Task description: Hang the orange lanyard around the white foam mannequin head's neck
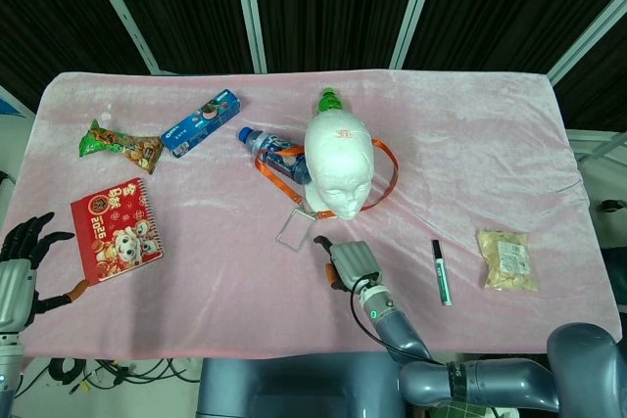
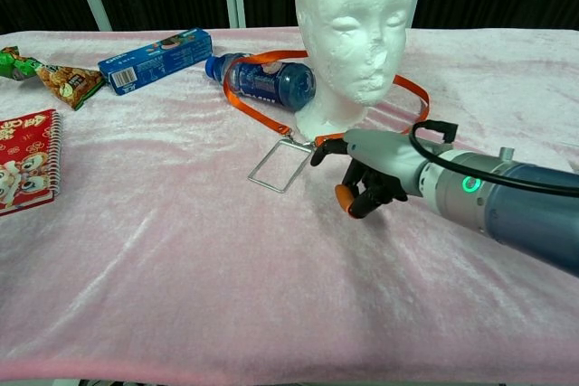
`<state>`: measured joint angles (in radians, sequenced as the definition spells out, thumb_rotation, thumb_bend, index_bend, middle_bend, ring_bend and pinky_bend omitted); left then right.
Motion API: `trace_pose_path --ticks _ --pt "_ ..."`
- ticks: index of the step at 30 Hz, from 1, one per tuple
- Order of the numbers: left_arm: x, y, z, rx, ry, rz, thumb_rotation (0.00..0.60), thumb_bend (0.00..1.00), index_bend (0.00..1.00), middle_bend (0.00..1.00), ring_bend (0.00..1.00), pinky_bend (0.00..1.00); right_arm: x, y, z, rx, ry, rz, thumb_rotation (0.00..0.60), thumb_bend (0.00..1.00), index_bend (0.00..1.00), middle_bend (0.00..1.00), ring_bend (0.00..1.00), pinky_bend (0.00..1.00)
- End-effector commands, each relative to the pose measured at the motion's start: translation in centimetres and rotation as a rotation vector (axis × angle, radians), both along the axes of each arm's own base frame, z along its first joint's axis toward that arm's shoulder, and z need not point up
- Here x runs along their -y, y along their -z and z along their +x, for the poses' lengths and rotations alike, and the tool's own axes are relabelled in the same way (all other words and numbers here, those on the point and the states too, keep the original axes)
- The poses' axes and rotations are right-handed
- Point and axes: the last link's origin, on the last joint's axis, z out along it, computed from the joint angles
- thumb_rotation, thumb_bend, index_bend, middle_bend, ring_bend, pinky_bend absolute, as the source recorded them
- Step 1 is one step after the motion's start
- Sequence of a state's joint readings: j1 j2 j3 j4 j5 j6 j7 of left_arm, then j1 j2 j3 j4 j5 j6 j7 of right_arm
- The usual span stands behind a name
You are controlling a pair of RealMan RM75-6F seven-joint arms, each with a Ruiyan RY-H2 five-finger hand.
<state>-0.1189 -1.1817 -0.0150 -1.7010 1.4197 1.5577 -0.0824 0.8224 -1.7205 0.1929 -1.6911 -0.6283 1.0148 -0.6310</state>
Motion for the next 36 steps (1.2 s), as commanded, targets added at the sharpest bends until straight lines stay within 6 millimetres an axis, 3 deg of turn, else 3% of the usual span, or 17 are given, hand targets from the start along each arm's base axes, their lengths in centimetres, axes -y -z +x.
trace_pose_path --ticks 1,17,36 --pt "0.0 -0.1 0.0 0.001 -0.001 0.005 0.6 0.17 0.27 0.07 0.0 0.0 0.2 0.8 0.5 -0.003 -0.006 0.011 0.6 0.63 0.19 0.77 0.84 0.82" --pt "-0.3 -0.3 -0.2 0.006 -0.018 0.026 0.6 0.17 0.27 0.07 0.0 0.0 0.5 3.6 2.1 -0.012 -0.011 0.046 0.6 0.64 0.19 0.77 0.84 0.82" --pt "-0.3 -0.3 -0.2 0.005 -0.024 0.024 0.6 0.17 0.27 0.07 0.0 0.0 -0.6 3.6 2.0 -0.015 -0.026 0.069 0.6 0.64 0.25 0.76 0.84 0.82"
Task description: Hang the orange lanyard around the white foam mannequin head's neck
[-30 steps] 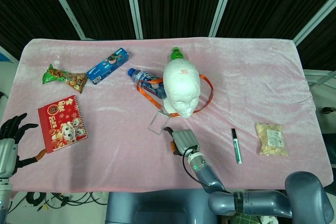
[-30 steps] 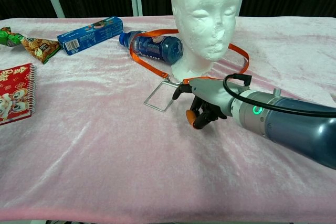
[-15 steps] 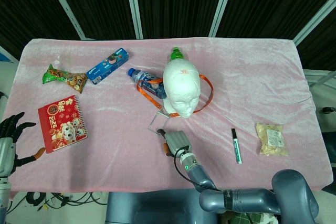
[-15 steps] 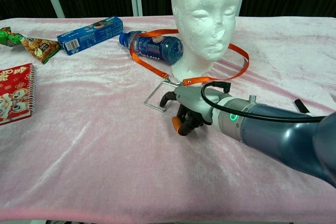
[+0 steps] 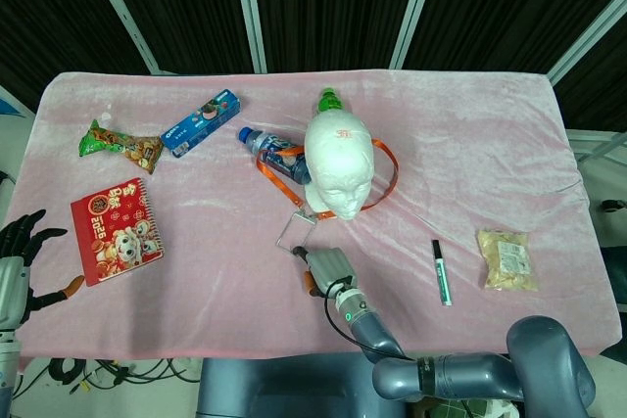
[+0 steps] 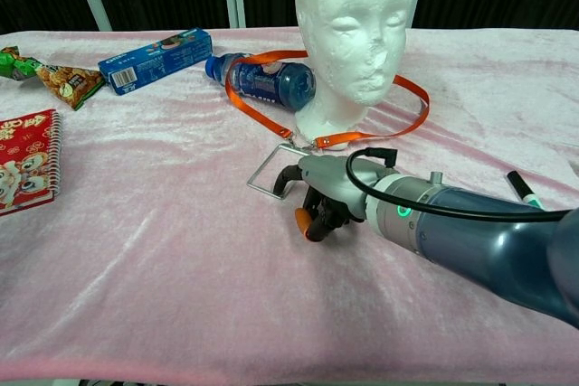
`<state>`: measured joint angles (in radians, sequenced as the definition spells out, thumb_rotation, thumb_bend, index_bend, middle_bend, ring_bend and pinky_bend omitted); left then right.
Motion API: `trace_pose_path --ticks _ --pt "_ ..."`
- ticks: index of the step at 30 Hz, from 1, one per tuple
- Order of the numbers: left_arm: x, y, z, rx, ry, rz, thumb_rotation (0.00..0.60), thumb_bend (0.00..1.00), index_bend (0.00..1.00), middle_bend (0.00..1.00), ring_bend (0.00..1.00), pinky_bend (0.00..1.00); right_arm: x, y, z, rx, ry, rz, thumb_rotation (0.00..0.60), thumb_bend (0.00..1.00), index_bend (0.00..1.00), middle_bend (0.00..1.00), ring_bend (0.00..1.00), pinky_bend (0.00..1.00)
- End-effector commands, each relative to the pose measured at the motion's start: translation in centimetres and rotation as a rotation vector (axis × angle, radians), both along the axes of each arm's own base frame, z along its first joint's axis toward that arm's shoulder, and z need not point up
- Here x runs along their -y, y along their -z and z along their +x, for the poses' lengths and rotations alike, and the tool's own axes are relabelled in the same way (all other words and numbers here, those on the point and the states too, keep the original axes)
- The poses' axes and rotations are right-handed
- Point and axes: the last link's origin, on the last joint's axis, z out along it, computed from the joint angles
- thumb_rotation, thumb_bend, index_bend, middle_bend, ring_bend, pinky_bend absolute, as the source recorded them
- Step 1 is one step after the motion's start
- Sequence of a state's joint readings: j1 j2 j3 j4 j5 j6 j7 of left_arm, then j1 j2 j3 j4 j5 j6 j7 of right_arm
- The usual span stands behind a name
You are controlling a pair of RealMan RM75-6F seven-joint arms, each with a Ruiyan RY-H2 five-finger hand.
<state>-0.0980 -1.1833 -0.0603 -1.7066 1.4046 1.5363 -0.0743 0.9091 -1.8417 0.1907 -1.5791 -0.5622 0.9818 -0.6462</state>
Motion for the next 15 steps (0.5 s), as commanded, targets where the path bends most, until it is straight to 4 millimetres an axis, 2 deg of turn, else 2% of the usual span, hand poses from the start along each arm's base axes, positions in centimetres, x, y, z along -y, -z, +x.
trace_pose_path --ticks 1,15 --pt "0.0 0.0 0.0 0.0 0.0 0.0 0.6 0.17 0.27 0.07 0.0 0.0 -0.3 -0.2 -0.2 -0.006 -0.003 0.007 0.6 0.64 0.26 0.76 0.84 0.82" --pt "0.0 0.1 0.0 -0.005 -0.006 -0.005 0.6 0.17 0.27 0.07 0.0 0.0 -1.5 -1.1 -1.0 -0.021 -0.004 0.038 0.6 0.64 0.31 0.76 0.84 0.82"
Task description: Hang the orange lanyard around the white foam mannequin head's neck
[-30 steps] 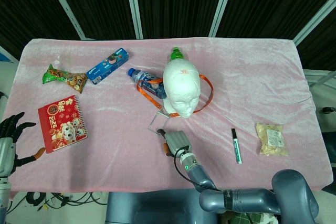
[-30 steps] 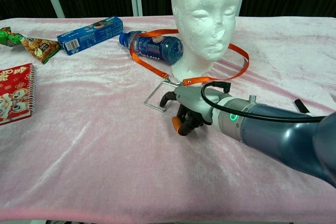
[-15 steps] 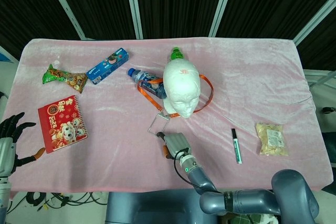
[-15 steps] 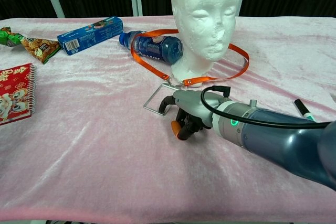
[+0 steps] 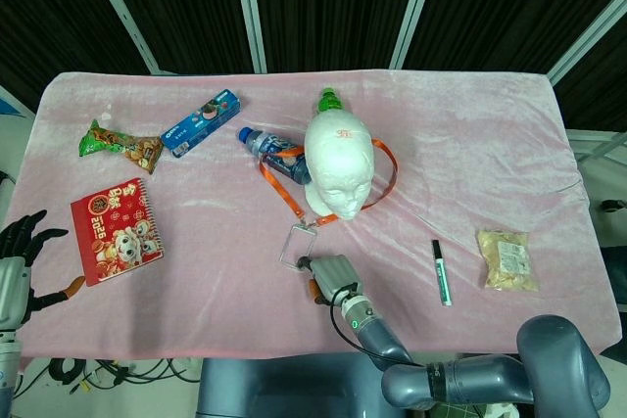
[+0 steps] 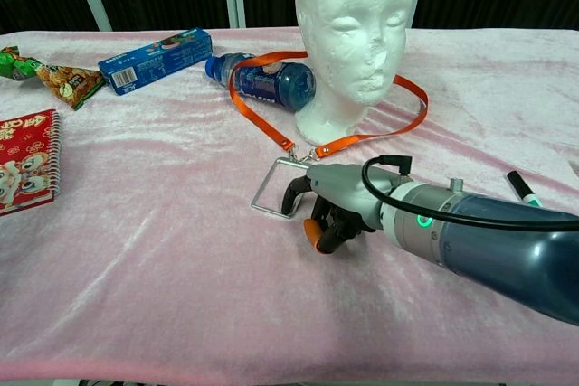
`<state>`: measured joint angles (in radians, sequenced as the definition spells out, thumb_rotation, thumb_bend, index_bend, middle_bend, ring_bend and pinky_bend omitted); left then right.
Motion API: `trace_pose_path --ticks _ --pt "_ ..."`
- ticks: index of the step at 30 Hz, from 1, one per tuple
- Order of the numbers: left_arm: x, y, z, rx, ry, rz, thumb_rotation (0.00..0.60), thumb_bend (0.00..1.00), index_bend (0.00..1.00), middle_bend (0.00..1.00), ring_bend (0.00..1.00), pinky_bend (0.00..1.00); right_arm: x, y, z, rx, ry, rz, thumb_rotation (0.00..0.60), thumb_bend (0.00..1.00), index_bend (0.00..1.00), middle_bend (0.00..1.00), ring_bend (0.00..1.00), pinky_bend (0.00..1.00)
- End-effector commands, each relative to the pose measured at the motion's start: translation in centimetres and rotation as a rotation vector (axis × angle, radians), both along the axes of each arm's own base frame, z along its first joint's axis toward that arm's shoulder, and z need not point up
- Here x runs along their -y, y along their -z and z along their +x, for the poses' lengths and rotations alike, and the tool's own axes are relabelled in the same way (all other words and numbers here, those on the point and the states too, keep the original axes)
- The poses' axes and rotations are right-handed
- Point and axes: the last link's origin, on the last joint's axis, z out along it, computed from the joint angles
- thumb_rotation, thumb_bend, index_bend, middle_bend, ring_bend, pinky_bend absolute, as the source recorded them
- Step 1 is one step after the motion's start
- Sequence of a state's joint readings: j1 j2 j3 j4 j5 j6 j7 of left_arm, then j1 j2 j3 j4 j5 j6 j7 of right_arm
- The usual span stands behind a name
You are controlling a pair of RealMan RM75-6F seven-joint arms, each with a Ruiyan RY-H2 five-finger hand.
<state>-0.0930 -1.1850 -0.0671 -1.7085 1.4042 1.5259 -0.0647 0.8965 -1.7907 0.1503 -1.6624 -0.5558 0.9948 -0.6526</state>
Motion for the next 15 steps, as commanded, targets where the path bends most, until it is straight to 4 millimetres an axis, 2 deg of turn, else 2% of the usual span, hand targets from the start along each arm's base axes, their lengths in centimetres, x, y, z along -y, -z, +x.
trace_pose_path --ticks 1,15 --pt "0.0 0.0 0.0 -0.001 0.0 -0.001 0.6 0.17 0.27 0.07 0.0 0.0 -0.3 -0.3 -0.4 -0.007 0.001 0.003 0.6 0.64 0.31 0.76 0.84 0.82" --pt "0.0 0.0 0.0 -0.004 0.0 0.006 0.6 0.17 0.27 0.06 0.0 0.0 -1.5 -1.8 -2.0 -0.027 -0.004 0.015 0.6 0.65 0.32 0.76 0.84 0.82"
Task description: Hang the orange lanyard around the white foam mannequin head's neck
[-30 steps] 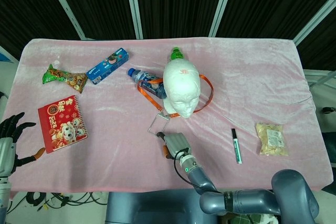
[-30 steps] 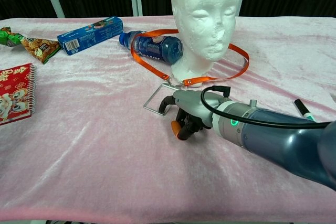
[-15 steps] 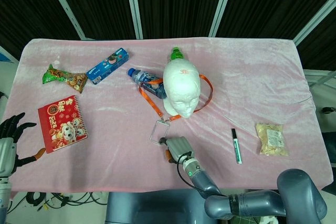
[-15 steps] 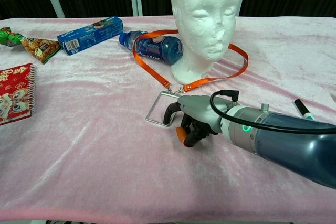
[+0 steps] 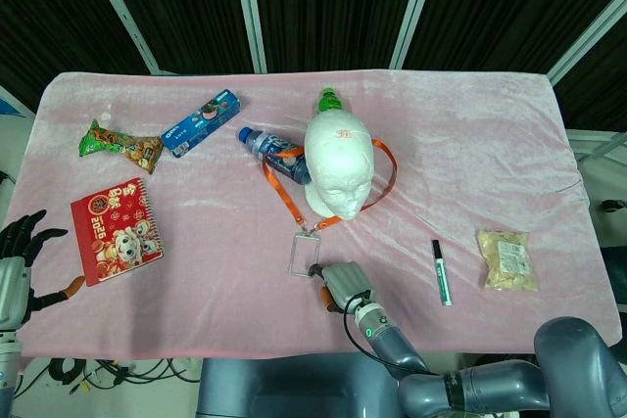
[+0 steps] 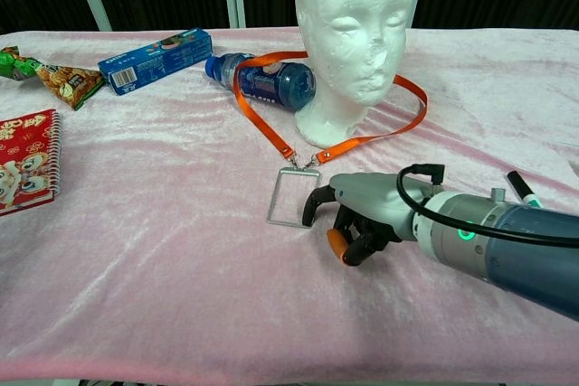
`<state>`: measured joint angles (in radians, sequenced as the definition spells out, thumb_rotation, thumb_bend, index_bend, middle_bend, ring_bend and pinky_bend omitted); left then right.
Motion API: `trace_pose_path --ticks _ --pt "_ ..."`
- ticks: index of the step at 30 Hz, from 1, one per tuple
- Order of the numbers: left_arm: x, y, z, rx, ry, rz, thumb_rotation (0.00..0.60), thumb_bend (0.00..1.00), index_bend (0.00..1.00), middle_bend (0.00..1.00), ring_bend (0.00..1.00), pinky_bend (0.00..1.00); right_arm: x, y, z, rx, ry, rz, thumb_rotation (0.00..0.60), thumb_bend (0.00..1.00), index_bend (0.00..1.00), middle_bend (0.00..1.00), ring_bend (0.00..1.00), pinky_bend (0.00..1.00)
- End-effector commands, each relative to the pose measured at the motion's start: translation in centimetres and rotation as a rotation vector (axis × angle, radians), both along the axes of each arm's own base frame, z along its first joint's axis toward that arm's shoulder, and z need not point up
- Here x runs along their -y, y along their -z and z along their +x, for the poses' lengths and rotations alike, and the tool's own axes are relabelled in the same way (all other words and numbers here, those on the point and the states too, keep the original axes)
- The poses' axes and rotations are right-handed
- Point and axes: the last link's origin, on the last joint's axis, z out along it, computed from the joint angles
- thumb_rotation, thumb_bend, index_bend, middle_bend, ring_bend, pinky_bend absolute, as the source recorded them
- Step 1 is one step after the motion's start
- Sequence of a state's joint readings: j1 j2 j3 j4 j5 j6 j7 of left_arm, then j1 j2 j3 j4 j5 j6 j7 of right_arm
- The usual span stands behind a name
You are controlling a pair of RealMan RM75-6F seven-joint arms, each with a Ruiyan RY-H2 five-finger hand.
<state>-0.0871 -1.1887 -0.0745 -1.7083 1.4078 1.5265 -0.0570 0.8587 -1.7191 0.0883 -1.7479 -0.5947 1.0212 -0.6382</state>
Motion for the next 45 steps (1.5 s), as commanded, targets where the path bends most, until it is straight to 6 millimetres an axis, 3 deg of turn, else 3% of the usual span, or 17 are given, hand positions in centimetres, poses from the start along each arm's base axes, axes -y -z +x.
trace_pose_path --ticks 1,28,45 --pt "0.0 0.0 0.0 -0.001 0.0 0.001 0.6 0.17 0.27 0.06 0.0 0.0 -0.3 -0.3 -0.3 -0.004 0.0 0.004 0.6 0.65 0.33 0.76 0.84 0.82" --pt "0.0 0.0 -0.1 -0.013 -0.009 0.008 0.6 0.17 0.27 0.06 0.0 0.0 -2.0 -3.3 -4.3 -0.041 0.026 -0.002 0.6 0.65 0.35 0.76 0.84 0.82" --pt "-0.1 -0.1 -0.2 -0.024 -0.015 0.016 0.6 0.17 0.27 0.06 0.0 0.0 -4.4 -5.8 -6.6 -0.044 0.059 -0.01 0.6 0.65 0.36 0.76 0.84 0.82"
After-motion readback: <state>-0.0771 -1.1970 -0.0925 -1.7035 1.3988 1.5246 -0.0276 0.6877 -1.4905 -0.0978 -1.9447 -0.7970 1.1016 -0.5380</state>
